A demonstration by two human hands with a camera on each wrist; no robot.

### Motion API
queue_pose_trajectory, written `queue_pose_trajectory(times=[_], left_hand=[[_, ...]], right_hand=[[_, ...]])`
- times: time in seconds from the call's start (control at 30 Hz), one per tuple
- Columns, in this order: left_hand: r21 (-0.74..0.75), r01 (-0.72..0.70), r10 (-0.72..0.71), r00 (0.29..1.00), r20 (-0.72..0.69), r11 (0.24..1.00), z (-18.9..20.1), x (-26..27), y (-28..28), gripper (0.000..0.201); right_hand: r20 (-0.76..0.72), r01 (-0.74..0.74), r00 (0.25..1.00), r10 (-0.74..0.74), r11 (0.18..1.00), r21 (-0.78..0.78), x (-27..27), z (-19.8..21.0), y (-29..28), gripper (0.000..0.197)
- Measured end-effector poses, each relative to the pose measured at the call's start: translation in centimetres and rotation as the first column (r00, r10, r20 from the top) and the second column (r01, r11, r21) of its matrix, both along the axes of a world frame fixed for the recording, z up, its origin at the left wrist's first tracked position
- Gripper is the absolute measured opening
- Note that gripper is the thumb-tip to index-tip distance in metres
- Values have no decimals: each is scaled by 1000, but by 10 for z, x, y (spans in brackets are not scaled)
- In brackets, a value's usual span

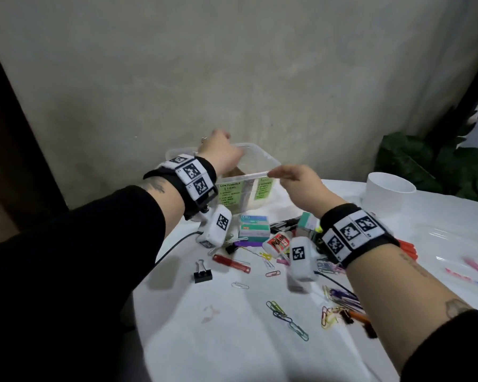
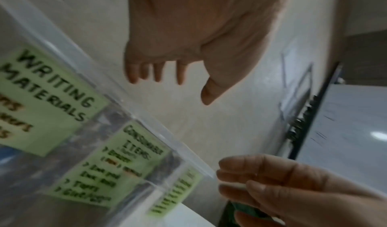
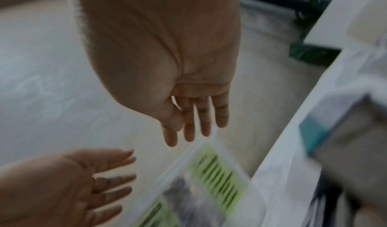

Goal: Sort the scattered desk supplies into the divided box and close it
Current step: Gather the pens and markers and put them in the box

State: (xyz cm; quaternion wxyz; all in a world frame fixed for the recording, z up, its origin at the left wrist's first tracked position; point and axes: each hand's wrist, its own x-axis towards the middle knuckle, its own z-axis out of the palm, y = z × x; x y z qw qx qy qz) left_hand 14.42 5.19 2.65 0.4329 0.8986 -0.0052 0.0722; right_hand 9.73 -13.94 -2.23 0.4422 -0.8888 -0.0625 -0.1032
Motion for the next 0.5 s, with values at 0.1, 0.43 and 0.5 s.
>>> queue_pose_trajectory(times=[0.1,0.43,0.5], left_hand=[[-22,345,-336,925,178,938,1,-34,-30,25],[502,677,-669,705,-235,538,-68,-72,-103,68],[522,668,-661,711,-239,529,-79,-74,-116,64]], right_hand=[[-83,126,987,-140,980,-154,-19,-1,-38,33],[-380,-90,910,-165,816,-571,-95,-21,-84,69],[-383,-109,905,-186,770,-629,-100,-25,-89,69]])
